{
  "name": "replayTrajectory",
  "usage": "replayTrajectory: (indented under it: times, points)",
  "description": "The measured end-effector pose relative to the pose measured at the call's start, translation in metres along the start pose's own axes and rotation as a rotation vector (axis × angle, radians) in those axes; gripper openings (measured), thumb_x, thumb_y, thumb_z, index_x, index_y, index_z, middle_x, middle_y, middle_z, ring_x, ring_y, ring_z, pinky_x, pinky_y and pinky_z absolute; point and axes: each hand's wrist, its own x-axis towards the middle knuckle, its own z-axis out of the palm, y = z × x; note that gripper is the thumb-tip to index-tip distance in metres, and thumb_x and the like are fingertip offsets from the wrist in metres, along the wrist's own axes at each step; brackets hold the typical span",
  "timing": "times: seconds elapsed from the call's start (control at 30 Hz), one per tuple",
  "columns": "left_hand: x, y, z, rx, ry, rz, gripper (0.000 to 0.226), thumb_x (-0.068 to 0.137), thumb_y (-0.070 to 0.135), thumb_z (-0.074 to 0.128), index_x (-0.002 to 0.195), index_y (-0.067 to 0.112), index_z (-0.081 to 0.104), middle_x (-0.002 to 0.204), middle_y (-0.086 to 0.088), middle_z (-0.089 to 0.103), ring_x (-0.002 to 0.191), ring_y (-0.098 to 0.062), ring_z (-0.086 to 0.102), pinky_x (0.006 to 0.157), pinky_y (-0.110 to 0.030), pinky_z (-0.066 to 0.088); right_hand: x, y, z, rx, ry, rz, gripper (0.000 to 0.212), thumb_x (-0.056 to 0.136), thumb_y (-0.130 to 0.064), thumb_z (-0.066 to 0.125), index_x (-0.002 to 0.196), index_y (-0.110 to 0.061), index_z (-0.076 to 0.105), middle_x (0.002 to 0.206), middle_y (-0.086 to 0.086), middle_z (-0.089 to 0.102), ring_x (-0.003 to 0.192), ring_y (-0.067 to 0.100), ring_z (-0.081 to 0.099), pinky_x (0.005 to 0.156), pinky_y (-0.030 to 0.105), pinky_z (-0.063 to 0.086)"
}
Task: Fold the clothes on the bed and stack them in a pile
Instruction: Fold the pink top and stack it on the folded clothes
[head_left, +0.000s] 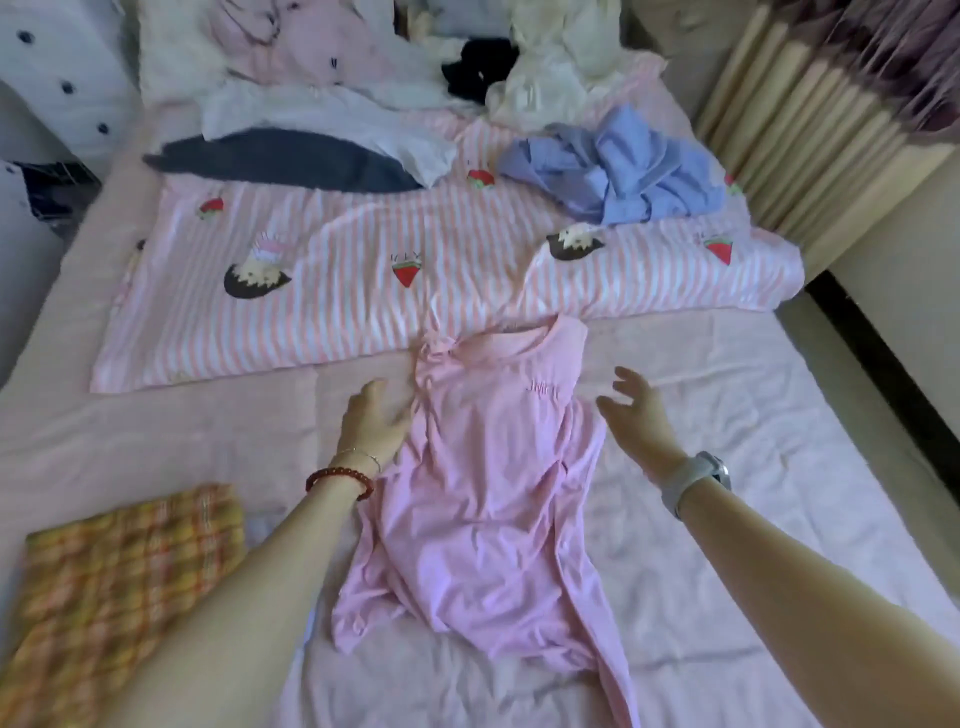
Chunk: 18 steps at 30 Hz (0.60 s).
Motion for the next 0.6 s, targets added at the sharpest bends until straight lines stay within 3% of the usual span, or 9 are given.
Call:
replayTrajectory:
  times: [0.13,0.23,0.3,0.37,0.47,0.53,0.6]
  points:
    - [-0.047,-0.124,0.059,0.073,-0.072,-0.421,0.045,0.083,0.019,0.061,0.12,-0.004,0.05,0.116,-0.027,0.056,0.102,-0.04,0.055,0.084,-0.041,0.045,-0.054,0.132,0.044,-0.101,-0.061,0.28,0.044,0.088,-0.013,0.061,0.127,0.001,0.047,0.117,0.022,0.058,0.102,0.032,0.058,0.089,0.037,0.044]
    - [-0.085,-0.185,0.082,0.234,0.004,-0.551,0.049,0.079,0.028,0.063,0.118,0.001,0.053,0.118,-0.025,0.056,0.108,-0.039,0.052,0.087,-0.044,0.045,-0.104,0.2,0.064,-0.157,-0.105,0.366,0.057,0.083,-0.025,0.068,0.128,-0.002,0.043,0.116,0.017,0.056,0.107,0.031,0.055,0.092,0.04,0.045]
    - [-0.097,-0.203,0.088,0.255,0.058,-0.546,0.046,0.079,0.032,0.064,0.117,0.006,0.056,0.114,-0.022,0.058,0.106,-0.037,0.054,0.088,-0.046,0.046,-0.13,0.227,0.076,-0.216,-0.133,0.346,0.063,0.08,-0.029,0.071,0.13,-0.002,0.041,0.118,0.014,0.053,0.112,0.031,0.052,0.094,0.043,0.042]
    - [-0.103,-0.21,0.092,0.168,0.098,-0.463,0.032,0.084,0.024,0.06,0.104,0.0,0.059,0.102,-0.022,0.061,0.094,-0.035,0.057,0.08,-0.04,0.047,-0.145,0.243,0.084,-0.265,-0.082,0.321,0.052,0.083,-0.024,0.067,0.122,0.003,0.046,0.114,0.019,0.054,0.108,0.035,0.051,0.088,0.039,0.041]
    - [-0.121,-0.199,0.089,-0.134,0.261,-0.353,0.015,0.09,0.01,0.054,0.091,-0.005,0.051,0.082,-0.012,0.053,0.082,-0.022,0.047,0.065,-0.026,0.034,-0.155,0.248,0.085,-0.234,-0.001,0.262,0.02,0.088,-0.018,0.052,0.09,0.002,0.052,0.092,0.025,0.058,0.085,0.037,0.054,0.067,0.036,0.032]
    - [-0.137,-0.189,0.082,-0.307,0.317,-0.299,0.014,0.092,0.005,0.051,0.08,0.004,0.044,0.073,-0.002,0.04,0.078,-0.017,0.039,0.057,-0.023,0.032,-0.157,0.244,0.075,-0.133,0.09,0.237,0.021,0.084,-0.022,0.039,0.076,-0.004,0.047,0.076,0.023,0.056,0.072,0.038,0.053,0.062,0.036,0.032]
    - [-0.153,-0.184,0.072,-0.378,0.342,-0.282,0.021,0.093,0.007,0.049,0.076,0.009,0.038,0.075,-0.003,0.036,0.077,-0.017,0.036,0.056,-0.023,0.031,-0.158,0.234,0.058,-0.055,0.197,0.204,0.023,0.077,-0.026,0.033,0.069,-0.007,0.044,0.061,0.014,0.047,0.062,0.038,0.048,0.058,0.038,0.034]
